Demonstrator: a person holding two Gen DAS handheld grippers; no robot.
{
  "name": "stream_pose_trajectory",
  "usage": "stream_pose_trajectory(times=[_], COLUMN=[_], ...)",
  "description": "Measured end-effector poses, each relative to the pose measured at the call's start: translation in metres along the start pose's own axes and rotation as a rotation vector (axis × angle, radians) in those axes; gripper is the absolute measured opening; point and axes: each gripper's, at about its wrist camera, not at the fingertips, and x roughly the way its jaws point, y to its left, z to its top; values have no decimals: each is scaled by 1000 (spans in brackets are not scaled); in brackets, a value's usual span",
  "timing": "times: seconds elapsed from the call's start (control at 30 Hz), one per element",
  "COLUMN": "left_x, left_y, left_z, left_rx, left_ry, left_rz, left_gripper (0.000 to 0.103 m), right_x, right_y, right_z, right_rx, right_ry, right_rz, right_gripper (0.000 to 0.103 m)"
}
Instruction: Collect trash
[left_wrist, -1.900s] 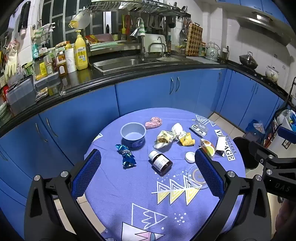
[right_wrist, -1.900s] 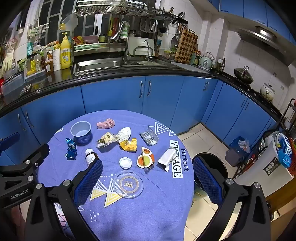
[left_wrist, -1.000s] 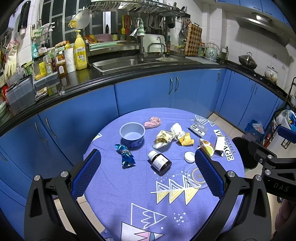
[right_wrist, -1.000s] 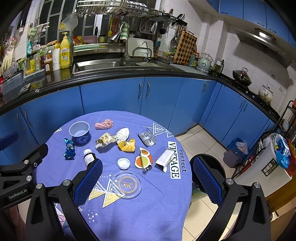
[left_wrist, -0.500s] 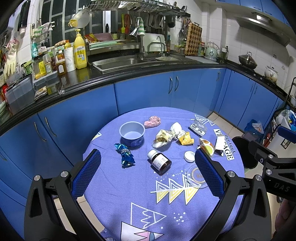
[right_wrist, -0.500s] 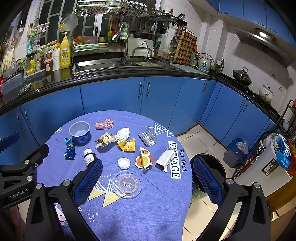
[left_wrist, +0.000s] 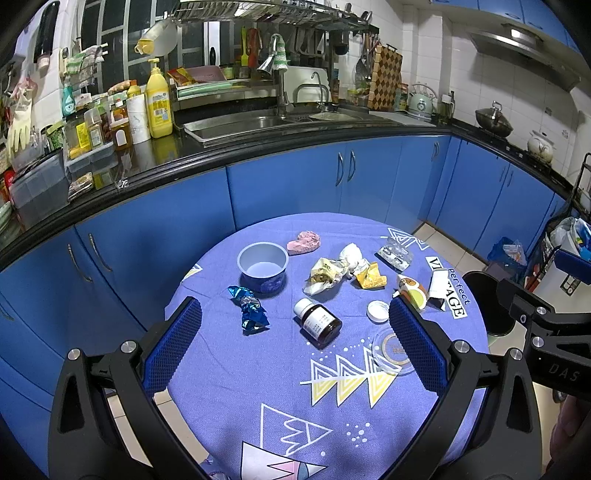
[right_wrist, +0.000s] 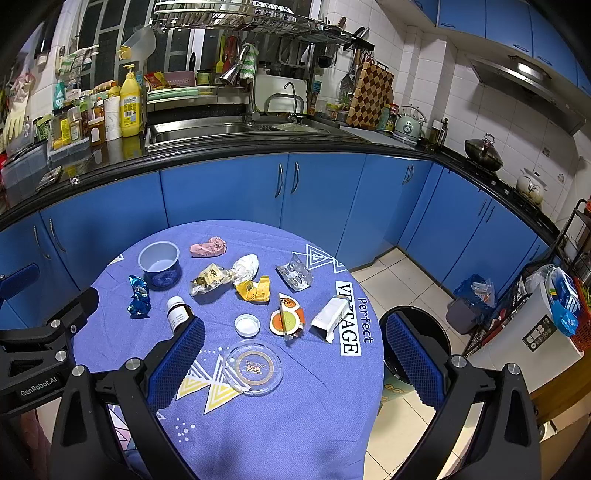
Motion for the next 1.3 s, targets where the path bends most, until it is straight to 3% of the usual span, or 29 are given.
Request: stream_pose_trajectory(times=[1.3], left_x=[-2], left_y=[-2], left_z=[2], left_rx=[2], left_ry=[2], left_rz=[0], left_gripper=[100], right_x=[-1], right_y=[0], right_z=[0], right_rx=[0], right_ry=[0], right_rz=[1], right_gripper=[96])
